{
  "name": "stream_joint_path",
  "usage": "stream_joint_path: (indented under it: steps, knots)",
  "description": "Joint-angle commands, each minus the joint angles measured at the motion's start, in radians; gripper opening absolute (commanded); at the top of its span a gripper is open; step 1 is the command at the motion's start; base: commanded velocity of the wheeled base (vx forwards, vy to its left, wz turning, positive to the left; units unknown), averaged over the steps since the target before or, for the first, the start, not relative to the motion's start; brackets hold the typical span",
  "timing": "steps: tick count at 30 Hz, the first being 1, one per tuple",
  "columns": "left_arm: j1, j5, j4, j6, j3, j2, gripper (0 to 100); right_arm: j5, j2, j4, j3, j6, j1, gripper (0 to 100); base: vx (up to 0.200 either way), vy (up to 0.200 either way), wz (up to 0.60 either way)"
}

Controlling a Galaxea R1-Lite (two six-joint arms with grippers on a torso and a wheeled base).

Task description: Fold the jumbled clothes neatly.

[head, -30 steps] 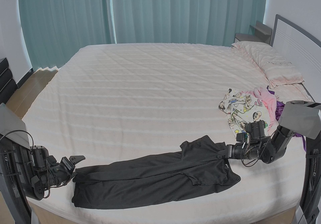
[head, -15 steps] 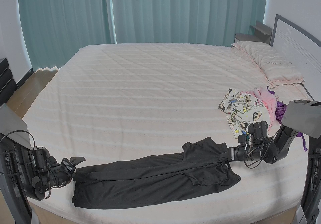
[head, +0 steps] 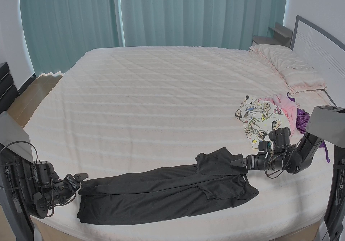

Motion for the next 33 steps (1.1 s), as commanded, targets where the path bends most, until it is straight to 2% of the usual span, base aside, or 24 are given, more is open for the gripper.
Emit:
stream_joint_path:
  steps: [1, 6, 11, 23, 28, 33]
  knots:
    - [-0.016, 0.041, -0.009, 0.008, 0.025, -0.07, 100, 0.001, -0.013, -0.004, -0.007, 0.023, -0.003, 100, 0.0, 0.0, 0.0]
    - [-0.046, 0.033, 0.012, -0.001, 0.026, -0.104, 100, 0.001, -0.013, -0.003, -0.029, 0.103, -0.003, 100, 0.0, 0.0, 0.0]
    - [-0.049, 0.036, 0.071, 0.001, 0.026, -0.118, 100, -0.002, -0.019, -0.003, -0.024, 0.103, -0.012, 100, 0.0, 0.0, 0.0]
    - [-0.051, 0.035, 0.101, -0.001, 0.026, -0.125, 100, -0.003, -0.022, -0.004, -0.017, 0.103, -0.014, 100, -0.2, 0.0, 0.0]
    - [-0.053, 0.035, 0.109, 0.001, 0.026, -0.122, 100, -0.005, -0.024, -0.004, -0.017, 0.101, -0.014, 100, 0.0, 0.0, 0.0]
    - [-0.072, 0.035, 0.193, 0.033, 0.026, -0.124, 100, -0.008, -0.019, -0.003, -0.015, 0.098, -0.017, 100, 0.0, 0.0, 0.0]
